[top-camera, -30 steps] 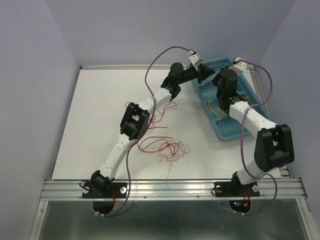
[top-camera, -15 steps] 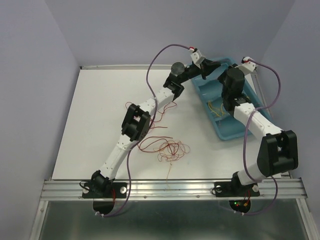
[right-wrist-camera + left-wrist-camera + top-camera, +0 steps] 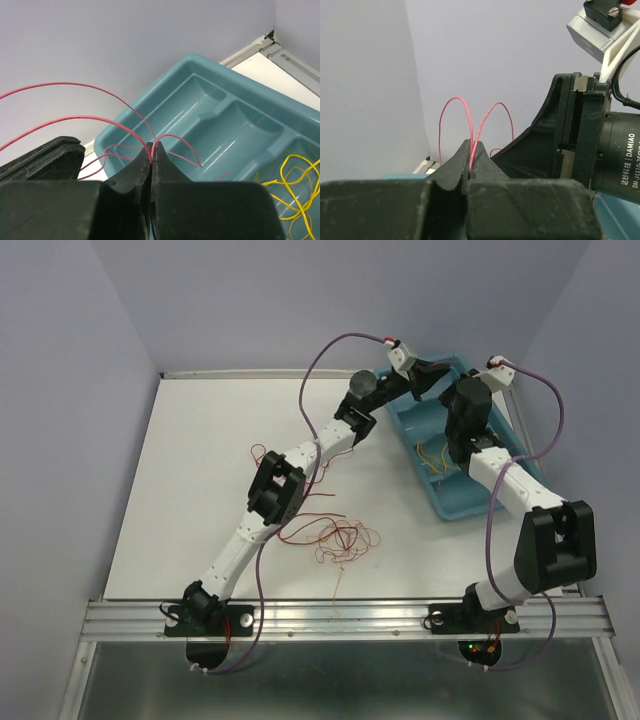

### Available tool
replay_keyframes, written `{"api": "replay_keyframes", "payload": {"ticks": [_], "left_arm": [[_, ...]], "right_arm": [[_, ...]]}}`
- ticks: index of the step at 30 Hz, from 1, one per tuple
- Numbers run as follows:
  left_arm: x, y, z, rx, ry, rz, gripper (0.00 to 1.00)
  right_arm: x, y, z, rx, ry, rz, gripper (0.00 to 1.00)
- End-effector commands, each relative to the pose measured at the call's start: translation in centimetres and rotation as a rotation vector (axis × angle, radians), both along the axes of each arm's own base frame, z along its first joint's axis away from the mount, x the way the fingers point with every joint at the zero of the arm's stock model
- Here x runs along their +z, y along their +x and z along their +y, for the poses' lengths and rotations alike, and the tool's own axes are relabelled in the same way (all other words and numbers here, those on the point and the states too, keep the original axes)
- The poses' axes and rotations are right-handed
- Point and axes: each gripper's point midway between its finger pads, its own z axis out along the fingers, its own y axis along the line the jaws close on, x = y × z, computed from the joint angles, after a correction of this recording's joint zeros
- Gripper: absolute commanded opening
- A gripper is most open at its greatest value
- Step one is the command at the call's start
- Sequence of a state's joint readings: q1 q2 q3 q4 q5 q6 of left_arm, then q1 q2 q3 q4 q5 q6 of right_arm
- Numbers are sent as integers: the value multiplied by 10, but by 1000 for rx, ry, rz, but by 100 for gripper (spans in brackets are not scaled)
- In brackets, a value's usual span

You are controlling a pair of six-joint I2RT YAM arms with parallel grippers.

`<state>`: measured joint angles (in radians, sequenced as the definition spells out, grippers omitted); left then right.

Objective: Untangle the cables
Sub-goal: Place the cable in the bin.

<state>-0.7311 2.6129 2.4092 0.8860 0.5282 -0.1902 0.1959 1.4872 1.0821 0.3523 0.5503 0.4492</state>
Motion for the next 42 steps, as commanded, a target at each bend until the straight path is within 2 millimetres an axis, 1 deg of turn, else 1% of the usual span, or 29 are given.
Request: {"api": "replay_keyframes", "payload": {"ticks": [1, 3, 4, 7, 9, 11, 12, 15, 16, 17, 18, 19, 20, 21, 22, 23, 24, 25, 26, 28, 29, 31, 32, 34, 35, 36, 38, 40, 42], "left_arm": [[5, 8, 10, 17, -50, 0, 0], [-10, 14, 11, 27, -36, 24, 0], [-22, 19, 11, 34, -25, 36, 0], [-37, 29, 14, 41, -22, 81, 0], [-45, 33, 15, 46, -3, 92, 0], [-58, 35, 15, 49, 27, 110, 0], [-67, 34, 14, 42, 47, 120, 0], [-78, 30, 15, 30, 88, 129, 7], [-88, 29, 14, 26, 112, 135, 11], [-92, 26, 14, 15, 129, 134, 13], [-89, 24, 15, 13, 135, 131, 14], [-93, 23, 16, 9, 149, 139, 17], [-104, 21, 17, 5, 176, 140, 19], [-105, 20, 17, 7, 187, 134, 21], [-103, 18, 19, 8, 199, 131, 26], [-110, 18, 20, 16, 222, 127, 28], [-112, 18, 21, 23, 233, 125, 31], [-114, 17, 23, 27, 250, 134, 36], [-115, 17, 24, 29, 260, 131, 40], [-116, 16, 28, 29, 280, 124, 46], [-117, 16, 29, 30, 287, 126, 50], [-115, 13, 31, 24, 303, 113, 54], [-115, 13, 32, 24, 309, 112, 55], [-109, 10, 36, 24, 317, 101, 55], [-106, 10, 37, 27, 316, 95, 55], [-97, 8, 39, 25, 312, 81, 55], [-94, 5, 41, 25, 321, 60, 56], [-81, 2, 45, 29, 314, 41, 57], [-73, -2, 48, 29, 313, 33, 57]], "right_arm": [[-15, 6, -9, -35, 17, -1, 1], [-25, 10, -10, -36, 24, 17, 1], [-35, 14, -11, -29, 27, 37, 0], [-52, 22, -10, -11, 44, 64, 1], [-52, 29, -15, -11, 49, 62, 1], [-58, 36, -15, 5, 47, 76, 1], [-52, 40, -15, 7, 45, 67, 0], [-56, 44, -17, 3, 42, 81, 0], [-56, 46, -18, 3, 43, 81, 1], [-62, 47, -20, -1, 40, 92, 0], [-63, 48, -21, -3, 45, 94, 1], [-65, 49, -21, 3, 48, 96, 1], [-65, 51, -23, 1, 52, 95, 1], [-70, 53, -24, 2, 57, 103, 1], [-72, 55, -25, 3, 59, 105, 0], [-69, 58, -27, 5, 59, 100, 0], [-68, 61, -28, 7, 57, 98, 1], [-75, 64, -28, 16, 55, 113, 1], [-69, 69, -29, 15, 57, 101, 0], [-70, 74, -30, 21, 54, 103, 1], [-77, 78, -32, 24, 54, 116, 0], [-73, 86, -31, 36, 58, 107, 1], [-84, 89, -30, 44, 60, 131, 1], [-89, 95, -31, 38, 72, 143, 0], [-87, 96, -32, 36, 77, 140, 0], [-93, 98, -33, 29, 85, 150, 1], [-100, 99, -35, 13, 93, 163, 0], [-111, 96, -38, -16, 113, 177, 0], [-122, 96, -38, -27, 128, 193, 1]]}}
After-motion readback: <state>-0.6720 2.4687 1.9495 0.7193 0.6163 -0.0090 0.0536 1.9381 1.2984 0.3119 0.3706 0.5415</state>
